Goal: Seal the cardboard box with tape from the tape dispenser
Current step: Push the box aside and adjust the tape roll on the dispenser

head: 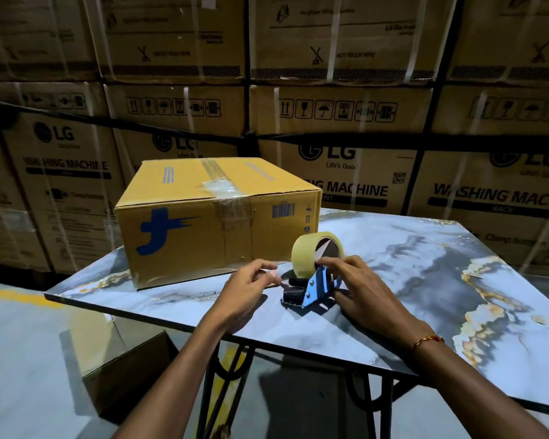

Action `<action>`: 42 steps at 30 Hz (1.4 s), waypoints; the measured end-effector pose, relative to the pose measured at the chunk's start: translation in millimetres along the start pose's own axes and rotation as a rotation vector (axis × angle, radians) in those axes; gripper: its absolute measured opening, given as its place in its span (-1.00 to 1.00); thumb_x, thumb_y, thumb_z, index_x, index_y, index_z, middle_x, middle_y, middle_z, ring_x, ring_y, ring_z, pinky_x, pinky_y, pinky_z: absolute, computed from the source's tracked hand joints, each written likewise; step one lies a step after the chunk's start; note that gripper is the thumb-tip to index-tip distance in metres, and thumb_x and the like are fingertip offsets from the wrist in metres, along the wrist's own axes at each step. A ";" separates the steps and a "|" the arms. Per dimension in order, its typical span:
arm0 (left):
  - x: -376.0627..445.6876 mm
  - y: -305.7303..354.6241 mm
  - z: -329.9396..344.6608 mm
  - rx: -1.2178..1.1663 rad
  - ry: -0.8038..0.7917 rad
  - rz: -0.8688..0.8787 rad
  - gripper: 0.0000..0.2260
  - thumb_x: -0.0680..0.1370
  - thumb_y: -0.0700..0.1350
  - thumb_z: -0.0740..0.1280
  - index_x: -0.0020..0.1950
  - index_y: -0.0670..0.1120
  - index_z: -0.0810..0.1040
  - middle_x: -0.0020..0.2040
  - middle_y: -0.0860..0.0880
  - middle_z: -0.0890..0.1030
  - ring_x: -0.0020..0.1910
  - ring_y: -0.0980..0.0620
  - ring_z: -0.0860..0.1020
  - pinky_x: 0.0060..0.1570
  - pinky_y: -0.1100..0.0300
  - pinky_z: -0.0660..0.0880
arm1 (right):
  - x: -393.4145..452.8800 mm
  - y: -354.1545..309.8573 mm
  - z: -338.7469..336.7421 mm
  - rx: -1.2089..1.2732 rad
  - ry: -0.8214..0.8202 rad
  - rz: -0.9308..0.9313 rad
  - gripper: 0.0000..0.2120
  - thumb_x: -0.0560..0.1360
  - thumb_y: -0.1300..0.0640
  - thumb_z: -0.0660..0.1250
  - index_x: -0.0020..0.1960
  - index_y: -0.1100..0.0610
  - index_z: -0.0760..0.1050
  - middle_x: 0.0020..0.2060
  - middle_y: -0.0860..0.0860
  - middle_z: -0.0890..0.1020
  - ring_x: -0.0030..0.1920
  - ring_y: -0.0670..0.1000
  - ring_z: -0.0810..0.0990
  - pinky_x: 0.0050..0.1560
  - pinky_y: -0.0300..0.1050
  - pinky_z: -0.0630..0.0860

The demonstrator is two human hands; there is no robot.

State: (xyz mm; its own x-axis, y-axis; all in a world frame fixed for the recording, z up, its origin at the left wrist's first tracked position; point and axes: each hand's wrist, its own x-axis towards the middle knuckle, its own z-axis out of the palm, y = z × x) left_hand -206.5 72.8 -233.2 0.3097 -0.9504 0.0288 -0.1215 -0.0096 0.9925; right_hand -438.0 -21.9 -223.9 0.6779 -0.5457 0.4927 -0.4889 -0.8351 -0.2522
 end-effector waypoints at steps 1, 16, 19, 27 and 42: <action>0.2 -0.7 1.4 -0.011 -0.020 -0.010 -0.85 0.65 -0.09 0.29 0.18 -0.01 0.59 0.10 -0.08 0.70 0.29 0.03 0.55 0.28 -0.02 0.38 | -2.8 0.5 -0.9 0.077 0.016 0.026 -0.43 0.49 0.29 0.31 0.37 -0.20 0.35 0.16 -0.07 0.49 0.15 -0.04 0.49 0.07 -0.11 0.56; -10.7 -2.9 45.1 0.367 -0.189 0.143 -0.58 0.47 0.35 0.17 0.27 0.29 0.51 0.27 0.14 0.62 0.27 0.05 0.56 0.27 -0.16 0.51 | 21.3 4.0 -16.4 0.807 -0.009 0.322 -0.58 0.53 0.55 0.00 0.17 0.26 0.50 0.03 0.08 0.68 0.05 -0.04 0.64 -0.05 -0.24 0.57; -12.8 -3.8 48.8 0.458 -0.162 0.182 -0.57 0.46 0.34 0.15 0.29 0.30 0.47 0.31 0.12 0.60 0.30 0.06 0.55 0.24 -0.12 0.54 | 15.7 15.9 -14.4 0.865 0.018 0.380 -0.58 0.55 0.50 0.02 0.17 0.21 0.55 0.07 0.10 0.68 0.11 0.02 0.65 -0.02 -0.19 0.58; -10.8 7.8 54.4 0.281 0.110 0.297 -0.65 0.63 -0.08 0.32 0.41 0.12 0.41 0.34 0.05 0.50 0.26 0.07 0.49 0.19 -0.02 0.53 | -27.2 20.6 -20.4 0.713 0.069 0.376 -0.63 0.56 0.41 0.19 0.12 -0.01 0.55 0.18 0.01 0.57 0.13 -0.04 0.61 -0.02 -0.23 0.57; 17.0 14.0 93.1 0.341 0.236 0.446 -0.30 0.53 0.13 0.41 0.57 0.28 0.11 0.55 0.22 0.19 0.45 0.02 0.23 0.37 -0.15 0.37 | -31.3 17.4 -9.6 0.350 0.114 0.157 -0.89 0.61 0.16 0.34 -0.04 0.00 0.61 0.26 -0.09 0.43 0.16 -0.16 0.55 0.12 -0.11 0.60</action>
State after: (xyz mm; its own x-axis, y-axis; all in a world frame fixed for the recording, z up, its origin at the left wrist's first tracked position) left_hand -290.8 27.6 -229.8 0.3554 -0.7914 0.4973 -0.5709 0.2375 0.7859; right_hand -473.0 -18.7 -235.7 0.5348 -0.6741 0.5095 -0.3518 -0.7258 -0.5911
